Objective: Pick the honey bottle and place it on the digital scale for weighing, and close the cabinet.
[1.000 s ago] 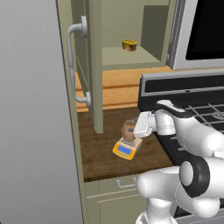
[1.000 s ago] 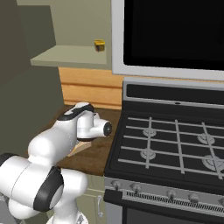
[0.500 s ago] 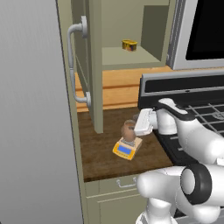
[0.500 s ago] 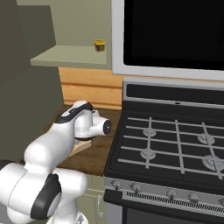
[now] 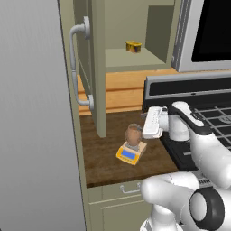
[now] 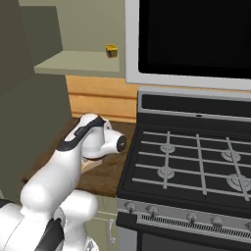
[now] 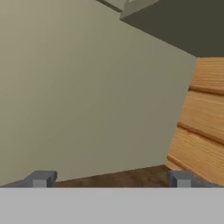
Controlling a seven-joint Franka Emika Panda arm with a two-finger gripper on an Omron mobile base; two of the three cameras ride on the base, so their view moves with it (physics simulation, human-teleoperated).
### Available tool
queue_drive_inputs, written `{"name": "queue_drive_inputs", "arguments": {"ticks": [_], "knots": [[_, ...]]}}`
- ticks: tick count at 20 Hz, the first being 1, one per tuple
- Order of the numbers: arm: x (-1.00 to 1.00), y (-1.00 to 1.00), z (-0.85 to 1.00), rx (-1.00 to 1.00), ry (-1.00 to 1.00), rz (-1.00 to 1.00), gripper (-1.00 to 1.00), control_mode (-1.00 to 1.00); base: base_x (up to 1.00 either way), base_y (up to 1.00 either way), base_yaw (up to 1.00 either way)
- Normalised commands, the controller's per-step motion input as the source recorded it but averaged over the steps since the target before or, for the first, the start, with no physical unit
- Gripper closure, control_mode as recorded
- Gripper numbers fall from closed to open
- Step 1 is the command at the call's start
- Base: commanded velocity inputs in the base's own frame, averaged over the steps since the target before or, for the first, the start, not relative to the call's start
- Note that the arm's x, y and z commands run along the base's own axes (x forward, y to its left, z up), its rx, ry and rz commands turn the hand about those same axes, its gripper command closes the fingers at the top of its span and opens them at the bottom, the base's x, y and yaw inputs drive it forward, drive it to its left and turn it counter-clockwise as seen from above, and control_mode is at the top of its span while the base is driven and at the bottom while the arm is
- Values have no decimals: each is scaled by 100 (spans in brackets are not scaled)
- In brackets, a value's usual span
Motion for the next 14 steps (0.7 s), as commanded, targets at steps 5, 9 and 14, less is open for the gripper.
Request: {"name": "queue_drive_inputs", "arguments": {"ticks": [5, 9, 14], "knots": [[-86, 0, 81, -3, -26, 0, -100, -100, 0, 0, 0], [-97, 0, 93, -8, -26, 1, -100, -100, 0, 0, 0], [-99, 11, 78, -9, -29, 0, -100, -100, 0, 0, 0]]}}
